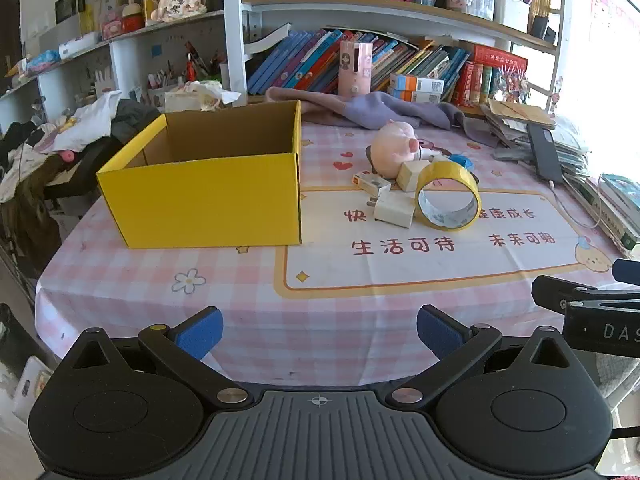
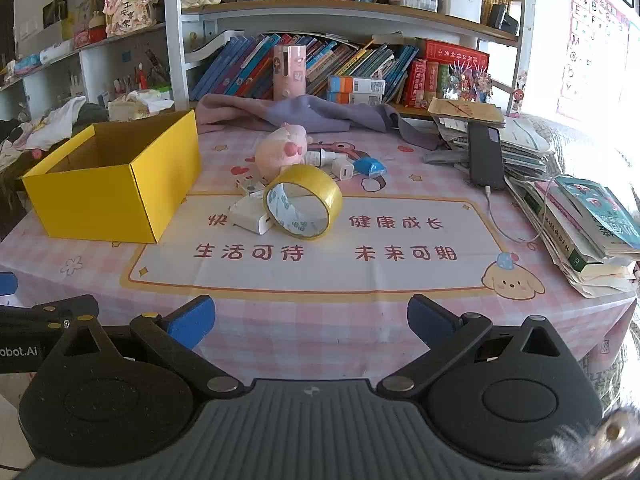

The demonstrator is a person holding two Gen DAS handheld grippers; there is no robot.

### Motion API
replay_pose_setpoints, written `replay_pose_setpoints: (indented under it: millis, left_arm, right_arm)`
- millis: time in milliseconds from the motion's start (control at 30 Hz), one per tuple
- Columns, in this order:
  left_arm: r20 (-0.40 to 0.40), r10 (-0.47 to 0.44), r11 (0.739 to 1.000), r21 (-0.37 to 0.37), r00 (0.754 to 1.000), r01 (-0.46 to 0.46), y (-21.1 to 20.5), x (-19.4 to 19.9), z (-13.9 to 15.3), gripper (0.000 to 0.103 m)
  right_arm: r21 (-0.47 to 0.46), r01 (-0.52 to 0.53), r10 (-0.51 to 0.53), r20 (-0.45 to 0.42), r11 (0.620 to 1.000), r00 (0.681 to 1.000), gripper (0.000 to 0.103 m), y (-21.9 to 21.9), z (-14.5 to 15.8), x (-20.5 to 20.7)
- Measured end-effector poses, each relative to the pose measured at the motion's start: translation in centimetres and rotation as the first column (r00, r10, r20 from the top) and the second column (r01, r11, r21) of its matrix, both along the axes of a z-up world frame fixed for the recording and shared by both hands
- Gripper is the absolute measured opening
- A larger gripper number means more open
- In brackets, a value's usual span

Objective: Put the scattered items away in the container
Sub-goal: 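Move both tools toward the tape roll and white charger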

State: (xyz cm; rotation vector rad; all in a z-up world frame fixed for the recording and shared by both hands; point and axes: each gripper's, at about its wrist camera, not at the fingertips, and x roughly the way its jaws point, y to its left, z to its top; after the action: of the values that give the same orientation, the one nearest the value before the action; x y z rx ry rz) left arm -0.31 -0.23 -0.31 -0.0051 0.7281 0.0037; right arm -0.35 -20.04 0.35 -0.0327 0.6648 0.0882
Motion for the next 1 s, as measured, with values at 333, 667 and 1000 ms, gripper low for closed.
replay_pose_setpoints:
  millis: [333,667,1000]
  left_arm:
    - [-0.009,0.011,1.0,0.002,1.0,-0.011,0.04,0.21,-0.07,0.103]
    - [-0.006,-0.012,1.0,0.023,1.0,0.012,-0.43,0.35,-0.11,0.103]
    - [-0.006,-0.02,1.0,0.02,1.0,0.02,-0.21,0.44,-0.14,0.103]
  right_arm:
    - [-0.002,-0.003,0.002,-0.005,1.0,1.0,0.103,0.05,-0.11,0.12]
    - [-0.003,0.002,-0.002,-0.01,1.0,1.0,0.103,-0.06,-0.13,0.23]
    - [-0.001,0.004,-0.004,-0.015,1.0,1.0,0.103,-0.13,-0.2,0.48]
